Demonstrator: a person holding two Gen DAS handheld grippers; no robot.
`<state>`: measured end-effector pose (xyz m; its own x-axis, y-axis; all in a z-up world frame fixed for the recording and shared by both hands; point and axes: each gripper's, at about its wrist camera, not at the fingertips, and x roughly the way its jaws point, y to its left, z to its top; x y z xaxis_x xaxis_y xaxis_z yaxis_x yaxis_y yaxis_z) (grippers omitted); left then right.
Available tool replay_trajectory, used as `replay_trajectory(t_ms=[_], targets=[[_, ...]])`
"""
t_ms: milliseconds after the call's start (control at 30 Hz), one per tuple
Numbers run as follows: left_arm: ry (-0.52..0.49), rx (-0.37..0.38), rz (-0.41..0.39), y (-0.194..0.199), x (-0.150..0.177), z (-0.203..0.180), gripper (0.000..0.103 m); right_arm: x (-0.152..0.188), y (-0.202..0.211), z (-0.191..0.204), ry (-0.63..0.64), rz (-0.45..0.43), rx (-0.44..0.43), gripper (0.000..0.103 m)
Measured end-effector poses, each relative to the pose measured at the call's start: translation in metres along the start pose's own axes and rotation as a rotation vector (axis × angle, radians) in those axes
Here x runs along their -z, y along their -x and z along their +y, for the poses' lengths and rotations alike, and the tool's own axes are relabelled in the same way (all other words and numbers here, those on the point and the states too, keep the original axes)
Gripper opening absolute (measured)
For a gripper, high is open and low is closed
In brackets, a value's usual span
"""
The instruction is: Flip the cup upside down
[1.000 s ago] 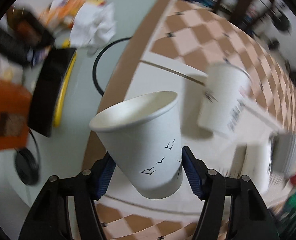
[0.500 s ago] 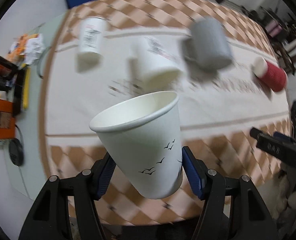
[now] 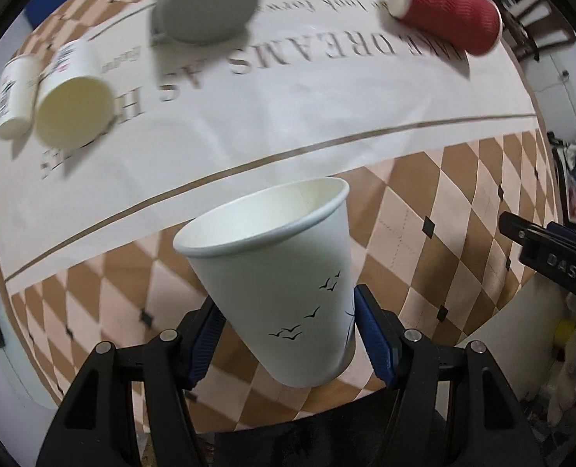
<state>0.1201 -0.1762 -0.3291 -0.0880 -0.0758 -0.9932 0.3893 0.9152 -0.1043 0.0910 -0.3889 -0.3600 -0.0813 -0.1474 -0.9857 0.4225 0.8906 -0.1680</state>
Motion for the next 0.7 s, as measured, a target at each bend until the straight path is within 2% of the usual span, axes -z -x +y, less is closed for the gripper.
replay_trajectory(t_ms=[133,267,433,500,700], targets=[[0.014,0.007,0.035,-0.018,-0.011,-0.004,0.064,0.000,-0.004,-0.014,-0.011,0.001,-0.005,0.083],[0.072,0.063,0.052,-0.028,-0.019,0.002,0.063,-0.003,-0.006,-0.023,-0.020,-0.001,-0.016,0.083],[0.117,0.077,0.022,-0.029,-0.024,0.013,0.068,-0.005,-0.005,-0.018,-0.027,0.001,-0.022,0.083],[0.125,0.075,0.016,-0.028,-0.027,0.017,0.087,-0.006,-0.004,-0.019,-0.025,0.001,-0.023,0.083],[0.169,0.085,-0.005,-0.021,-0.031,0.016,0.095,-0.006,-0.001,-0.023,-0.030,-0.010,-0.034,0.083]])
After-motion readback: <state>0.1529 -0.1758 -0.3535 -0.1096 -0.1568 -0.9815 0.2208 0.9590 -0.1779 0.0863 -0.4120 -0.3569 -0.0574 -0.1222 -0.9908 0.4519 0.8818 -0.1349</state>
